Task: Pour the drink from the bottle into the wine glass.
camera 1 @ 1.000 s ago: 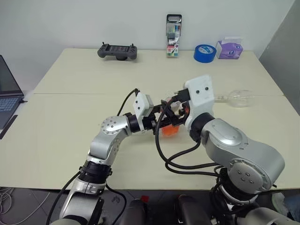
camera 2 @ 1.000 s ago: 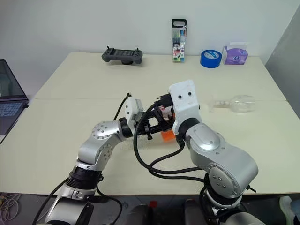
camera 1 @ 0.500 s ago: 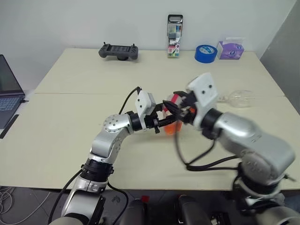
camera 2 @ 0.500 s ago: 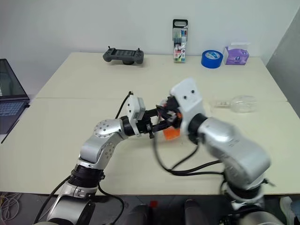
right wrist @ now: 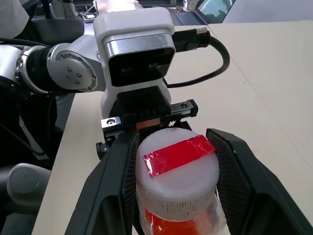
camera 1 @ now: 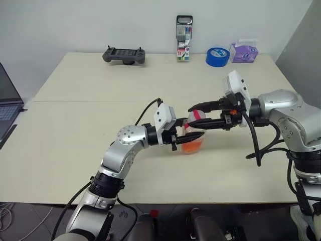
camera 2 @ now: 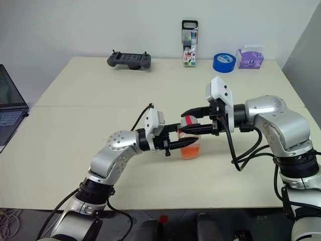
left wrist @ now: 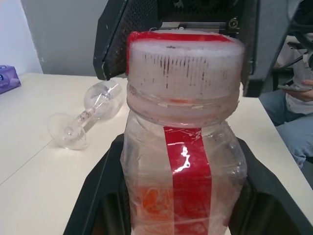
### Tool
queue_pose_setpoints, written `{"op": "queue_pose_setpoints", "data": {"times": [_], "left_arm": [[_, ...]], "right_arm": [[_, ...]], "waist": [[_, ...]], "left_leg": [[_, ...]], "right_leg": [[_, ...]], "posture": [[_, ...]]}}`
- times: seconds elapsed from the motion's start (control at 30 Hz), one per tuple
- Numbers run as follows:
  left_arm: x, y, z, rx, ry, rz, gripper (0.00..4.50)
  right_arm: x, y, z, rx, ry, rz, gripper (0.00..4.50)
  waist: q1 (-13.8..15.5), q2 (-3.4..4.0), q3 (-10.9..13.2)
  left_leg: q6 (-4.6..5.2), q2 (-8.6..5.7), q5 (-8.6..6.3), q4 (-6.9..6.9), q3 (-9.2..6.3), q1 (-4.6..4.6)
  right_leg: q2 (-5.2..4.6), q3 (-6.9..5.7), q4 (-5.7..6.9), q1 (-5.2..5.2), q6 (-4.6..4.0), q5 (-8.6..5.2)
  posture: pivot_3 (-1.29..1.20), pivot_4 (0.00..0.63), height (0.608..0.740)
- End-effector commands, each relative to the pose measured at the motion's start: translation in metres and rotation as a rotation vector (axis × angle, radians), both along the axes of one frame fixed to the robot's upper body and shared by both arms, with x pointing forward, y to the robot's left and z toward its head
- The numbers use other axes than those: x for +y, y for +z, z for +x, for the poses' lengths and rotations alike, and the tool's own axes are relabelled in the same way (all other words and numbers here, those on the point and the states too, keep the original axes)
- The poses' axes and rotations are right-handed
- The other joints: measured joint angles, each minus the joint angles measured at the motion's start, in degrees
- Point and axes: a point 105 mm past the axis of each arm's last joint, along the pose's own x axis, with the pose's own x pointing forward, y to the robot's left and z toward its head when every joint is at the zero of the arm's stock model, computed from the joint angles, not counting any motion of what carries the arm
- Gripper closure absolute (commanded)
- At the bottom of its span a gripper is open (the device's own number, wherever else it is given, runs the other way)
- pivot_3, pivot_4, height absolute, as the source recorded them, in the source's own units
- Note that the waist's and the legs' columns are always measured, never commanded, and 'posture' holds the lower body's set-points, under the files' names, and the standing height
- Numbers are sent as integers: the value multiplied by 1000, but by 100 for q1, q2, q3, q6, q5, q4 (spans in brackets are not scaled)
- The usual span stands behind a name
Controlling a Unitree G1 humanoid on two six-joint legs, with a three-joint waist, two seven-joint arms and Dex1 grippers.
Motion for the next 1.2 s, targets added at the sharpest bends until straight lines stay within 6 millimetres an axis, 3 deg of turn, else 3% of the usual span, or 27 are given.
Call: {"op": "queue_pose_setpoints", "data": {"times": [0.03,0.2,0.5,0.67,0.77,1.07,1.2], "left_arm": [[20,17,9,-45,90,-53,2598],[17,15,9,-39,80,-53,2605],[17,12,10,-36,73,-51,2605],[18,12,11,-39,74,-51,2605],[19,12,12,-43,80,-51,2605],[18,12,15,-47,79,-52,2606],[20,13,16,-51,88,-51,2606]], "right_arm": [[-7,13,-6,-43,13,2,1894],[-10,26,-3,-140,-48,25,240],[-10,41,-6,-214,-294,140,227],[3,40,-16,-199,-389,205,227],[10,39,-12,-217,-520,246,227],[24,16,-14,-141,-644,252,227],[25,8,-6,-120,-705,246,227]], "waist": [[3,0,0],[10,0,0],[19,0,0],[17,0,0],[11,0,0],[11,0,0],[7,0,0]], "left_leg": [[0,-4,0,1,5,-1],[0,-7,0,2,8,-1],[-1,-4,0,1,1,-6],[-4,-4,2,2,-2,-5],[-4,-4,2,3,-3,-4],[-8,-8,4,4,2,-5],[-7,-7,4,3,0,-4]], "right_leg": [[-10,0,-3,0,0,0],[-18,0,-5,0,0,0],[-18,4,-7,-1,0,0],[-17,6,5,-3,0,0],[-17,7,9,-3,0,0],[-18,5,14,-8,0,0],[-17,5,15,-8,0,0]], "posture": [[0,150,740],[0,150,740],[0,150,740],[0,150,740],[0,150,740],[0,150,740],[0,150,740]]}}
